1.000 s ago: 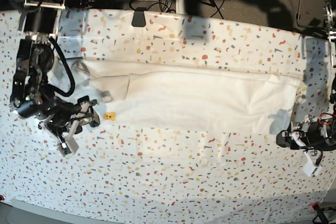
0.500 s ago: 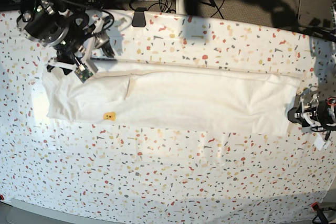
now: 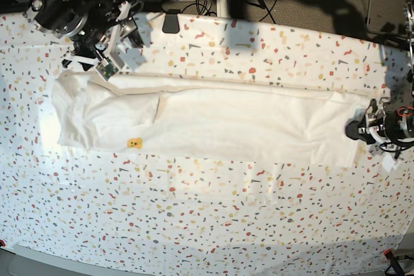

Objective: Fold the T-shirt properly
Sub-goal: 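Release the shirt and move the left gripper to the shirt's end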

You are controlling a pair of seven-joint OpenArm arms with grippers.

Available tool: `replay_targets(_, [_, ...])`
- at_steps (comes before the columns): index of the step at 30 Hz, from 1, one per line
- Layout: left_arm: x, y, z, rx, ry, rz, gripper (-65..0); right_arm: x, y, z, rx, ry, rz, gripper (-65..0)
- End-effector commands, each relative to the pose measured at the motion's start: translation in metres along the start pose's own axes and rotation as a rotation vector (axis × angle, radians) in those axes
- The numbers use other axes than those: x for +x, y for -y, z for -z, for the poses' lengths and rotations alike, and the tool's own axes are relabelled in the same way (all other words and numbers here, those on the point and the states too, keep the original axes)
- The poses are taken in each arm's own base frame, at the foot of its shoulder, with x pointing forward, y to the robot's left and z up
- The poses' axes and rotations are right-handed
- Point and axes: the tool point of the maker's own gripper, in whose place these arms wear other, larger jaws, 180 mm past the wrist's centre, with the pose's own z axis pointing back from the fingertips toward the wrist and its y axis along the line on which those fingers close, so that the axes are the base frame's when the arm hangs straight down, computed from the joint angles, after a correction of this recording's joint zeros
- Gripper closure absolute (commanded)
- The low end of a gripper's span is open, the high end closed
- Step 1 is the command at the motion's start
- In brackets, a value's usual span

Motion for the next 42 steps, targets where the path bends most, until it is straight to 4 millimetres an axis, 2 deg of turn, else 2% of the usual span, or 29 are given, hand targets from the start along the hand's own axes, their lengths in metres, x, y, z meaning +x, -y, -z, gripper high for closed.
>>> replay_targets(1, [0.025,0.001,-0.012,-0.01,0.067,0.012,-28.2,0.009,0.001,-0.005,-0.003,0.03,-0.017,-34.2])
replay_targets(10, [0.002,-0.005,-0.007,0.0,0.047,-0.008,-28.2,0.004,0.001,-0.005,-0.003,0.007,-0.017,-34.2])
replay_targets(15, [0.009,-0.026,-0.011,0.114,0.083,0.034,-28.2,0.003,0.0,-0.005,-0.002,0.003,-0.016,-34.2])
replay_targets(22, [0.014,-0.029,-0.012,0.131,0.11,0.036,-28.2,0.004,0.0,-0.005,-0.002,0.005,-0.016,-34.2])
replay_targets(27, [0.015,-0.038,-0.014,0.198,0.091,0.111,-28.2,0.004,0.0,-0.005,-0.002,0.006,-0.016,-34.2])
replay_targets(32, [0.015,-0.058,-0.02,0.315,0.086,0.12,-28.2,0.009,-0.006,-0.005,0.034,0.035,0.008,-34.2])
replay_targets(34, [0.004,-0.053,-0.015,0.288,0.032,0.098,-28.2,0.011,-0.008,-0.005,0.045,0.044,0.015,-34.2])
replay_targets(38, [-0.013,-0.019,-0.004,0.106,-0.045,0.084,-28.2,0.011,-0.008,-0.005,0.045,0.043,0.015,-34.2])
replay_targets(42, [-0.015,0.003,0.002,0.0,-0.05,0.042,-28.2,0.011,-0.008,-0.005,0.045,0.043,0.015,-34.2])
